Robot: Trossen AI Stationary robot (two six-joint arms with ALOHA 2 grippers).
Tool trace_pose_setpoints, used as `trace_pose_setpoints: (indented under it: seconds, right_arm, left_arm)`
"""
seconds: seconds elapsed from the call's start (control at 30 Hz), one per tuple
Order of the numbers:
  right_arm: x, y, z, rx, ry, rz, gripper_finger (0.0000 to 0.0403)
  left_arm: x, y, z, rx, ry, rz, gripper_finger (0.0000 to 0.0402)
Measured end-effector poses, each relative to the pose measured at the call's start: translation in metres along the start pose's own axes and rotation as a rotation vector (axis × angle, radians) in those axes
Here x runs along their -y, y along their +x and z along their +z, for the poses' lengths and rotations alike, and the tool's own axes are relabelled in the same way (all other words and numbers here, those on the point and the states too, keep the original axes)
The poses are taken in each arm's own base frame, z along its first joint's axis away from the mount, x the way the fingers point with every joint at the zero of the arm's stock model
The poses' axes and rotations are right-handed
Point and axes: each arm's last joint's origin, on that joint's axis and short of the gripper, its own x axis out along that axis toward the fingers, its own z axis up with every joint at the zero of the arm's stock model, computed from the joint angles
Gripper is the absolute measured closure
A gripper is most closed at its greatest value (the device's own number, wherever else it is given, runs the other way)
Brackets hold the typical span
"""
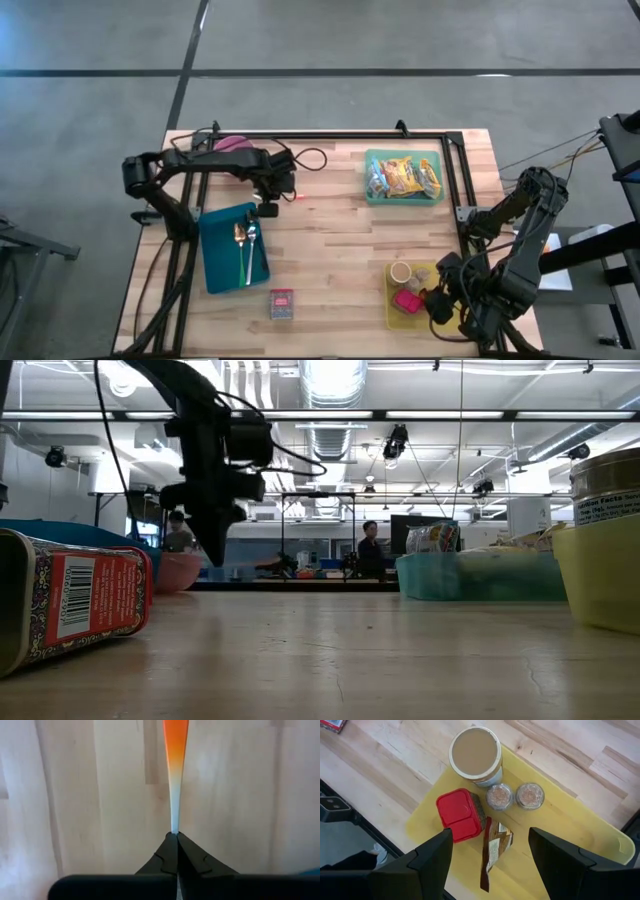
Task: Pick & Place Food Item
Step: Put the orange spoon into the blue bin
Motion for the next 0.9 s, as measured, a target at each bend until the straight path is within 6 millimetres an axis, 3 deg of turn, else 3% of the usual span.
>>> trace_pose_setpoints:
  seconds: [0.57, 0.9]
  right_arm:
    - [0.001, 0.0, 0.002, 0.055, -0.009, 0.005, 0.0147]
    - [0.001, 0.0, 0.003, 0.065, 0.007, 0.01, 0.0147]
  left_arm:
    - [0.028, -0.07, -0.02, 0.15, 0.071, -0.043, 0.0401]
    - [0.069, -0.091, -0.043, 0.016, 0.229, -0.136, 0.0401]
